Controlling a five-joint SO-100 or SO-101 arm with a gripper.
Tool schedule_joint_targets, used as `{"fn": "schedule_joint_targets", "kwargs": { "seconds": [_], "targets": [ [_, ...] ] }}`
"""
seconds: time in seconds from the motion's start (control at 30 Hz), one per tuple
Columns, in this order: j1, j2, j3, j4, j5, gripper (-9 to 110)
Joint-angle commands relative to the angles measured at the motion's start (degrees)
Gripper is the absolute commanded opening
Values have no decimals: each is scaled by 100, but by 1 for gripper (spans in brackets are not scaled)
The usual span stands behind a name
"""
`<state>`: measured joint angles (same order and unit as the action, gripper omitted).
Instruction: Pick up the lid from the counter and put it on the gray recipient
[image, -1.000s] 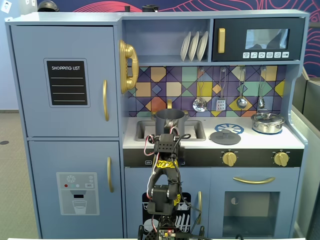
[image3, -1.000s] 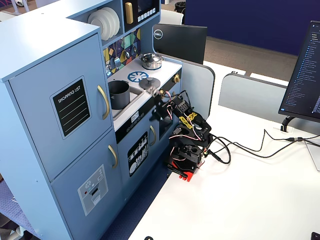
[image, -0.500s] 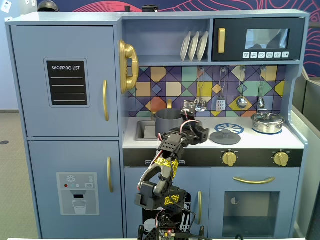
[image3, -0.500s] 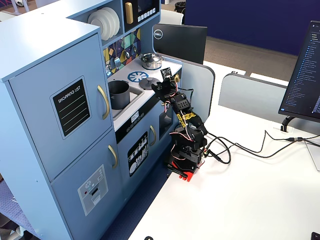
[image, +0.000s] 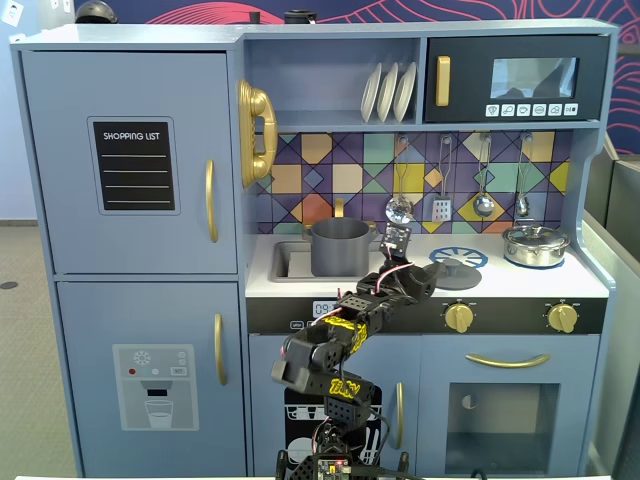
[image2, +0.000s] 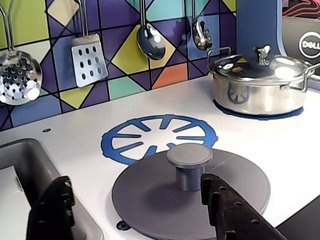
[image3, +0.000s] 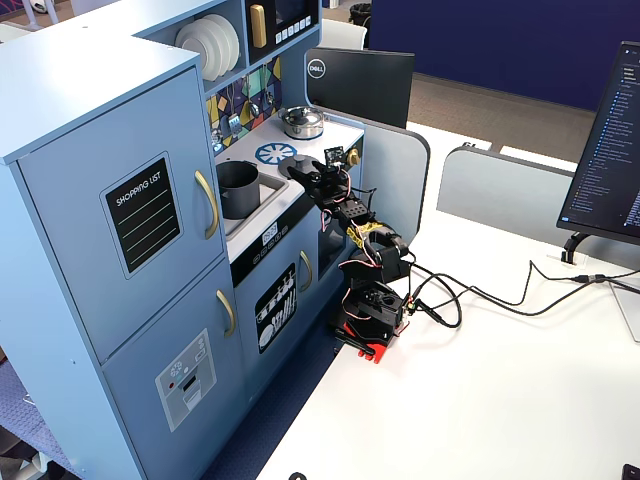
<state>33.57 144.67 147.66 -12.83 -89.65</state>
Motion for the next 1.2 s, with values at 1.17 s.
{"fn": "schedule_joint_targets", "kwargs": {
  "seconds": [1.17],
  "targets": [
    [264,-3516,-2549,-879,70,23]
  ]
}}
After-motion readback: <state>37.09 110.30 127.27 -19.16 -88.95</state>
